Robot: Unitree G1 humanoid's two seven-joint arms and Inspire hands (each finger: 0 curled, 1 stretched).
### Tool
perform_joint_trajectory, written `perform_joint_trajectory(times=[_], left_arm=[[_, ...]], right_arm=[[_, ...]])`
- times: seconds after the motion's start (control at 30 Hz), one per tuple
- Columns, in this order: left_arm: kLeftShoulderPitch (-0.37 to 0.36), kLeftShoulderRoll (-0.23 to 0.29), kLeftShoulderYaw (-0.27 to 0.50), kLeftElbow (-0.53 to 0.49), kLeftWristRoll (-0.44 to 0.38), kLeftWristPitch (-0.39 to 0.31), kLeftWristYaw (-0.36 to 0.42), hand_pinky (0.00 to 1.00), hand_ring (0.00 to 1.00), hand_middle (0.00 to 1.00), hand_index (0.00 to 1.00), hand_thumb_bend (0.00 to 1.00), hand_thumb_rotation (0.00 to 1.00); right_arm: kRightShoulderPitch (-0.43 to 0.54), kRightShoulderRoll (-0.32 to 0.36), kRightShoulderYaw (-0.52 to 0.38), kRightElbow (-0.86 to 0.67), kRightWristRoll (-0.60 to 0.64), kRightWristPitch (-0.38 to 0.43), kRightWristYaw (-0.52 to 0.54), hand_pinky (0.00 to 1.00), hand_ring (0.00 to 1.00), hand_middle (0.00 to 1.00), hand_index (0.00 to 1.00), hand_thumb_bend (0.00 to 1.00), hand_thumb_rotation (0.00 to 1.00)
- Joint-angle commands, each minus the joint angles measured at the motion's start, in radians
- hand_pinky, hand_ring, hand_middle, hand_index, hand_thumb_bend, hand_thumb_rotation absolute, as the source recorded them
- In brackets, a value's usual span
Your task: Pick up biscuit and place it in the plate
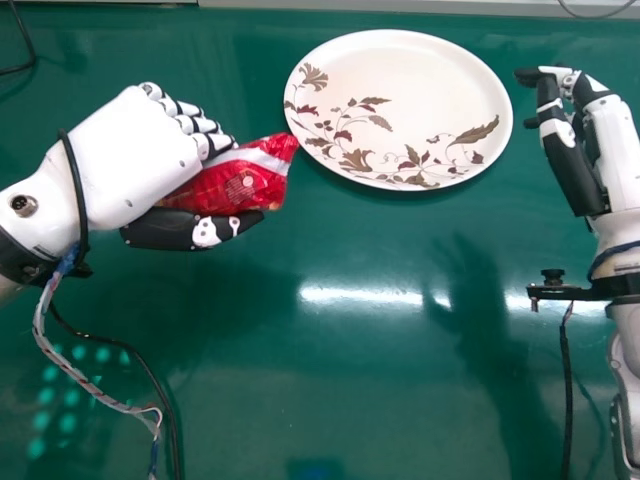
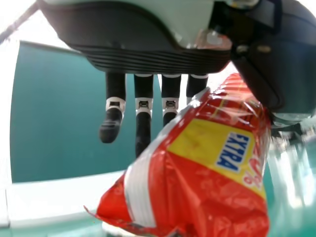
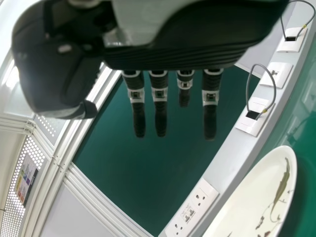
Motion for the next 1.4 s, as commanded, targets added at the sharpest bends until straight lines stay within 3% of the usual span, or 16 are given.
perform_joint_trajectory(times=[0.0,0.3,0.47,0.7,0.8,0.9,1.1,1.37], left_arm=[[-0.043,-0.03,-0.009,0.024,0.012,0.004,0.052,0.14,0.43,0.47,0.49,0.49,0.0],[-0.2,-0.168,-0.121,0.085,0.039,0.134,0.011,0.15,0.45,0.47,0.48,0.5,0.0],[-0.321,-0.261,-0.209,0.176,0.037,0.195,-0.019,0.16,0.45,0.46,0.48,0.5,0.0],[-0.475,-0.353,-0.303,0.363,0.04,0.209,0.012,0.19,0.44,0.46,0.49,0.5,0.0],[-0.542,-0.404,-0.34,0.442,0.049,0.248,0.005,0.21,0.42,0.45,0.5,0.49,0.0],[-0.638,-0.444,-0.381,0.584,0.059,0.251,0.033,0.18,0.44,0.47,0.48,0.5,0.0],[-0.78,-0.507,-0.42,0.815,0.022,0.261,0.033,0.13,0.43,0.48,0.48,0.49,0.0],[-0.928,-0.564,-0.494,1.076,0.043,0.3,0.064,0.13,0.43,0.48,0.48,0.5,0.0]], right_arm=[[-0.002,-0.012,-0.006,0.0,0.001,0.004,0.005,0.62,0.76,0.8,0.77,0.55,0.5],[-0.014,-0.012,0.004,-0.007,-0.001,0.036,0.022,0.63,0.76,0.81,0.78,0.55,0.51],[-0.022,-0.013,0.0,0.008,-0.006,0.015,0.01,0.63,0.76,0.8,0.77,0.55,0.5],[-0.017,-0.005,-0.011,0.013,0.002,-0.001,0.002,0.63,0.76,0.8,0.77,0.55,0.49],[-0.014,-0.014,-0.015,0.027,-0.001,-0.027,0.003,0.62,0.75,0.79,0.76,0.55,0.5],[-0.011,-0.013,-0.023,0.03,0.009,-0.03,0.008,0.61,0.74,0.79,0.76,0.56,0.49],[-0.005,-0.013,-0.028,0.032,0.011,-0.038,0.009,0.61,0.74,0.79,0.76,0.57,0.5],[0.004,-0.008,-0.034,0.047,0.022,-0.068,0.007,0.61,0.74,0.79,0.76,0.56,0.47]])
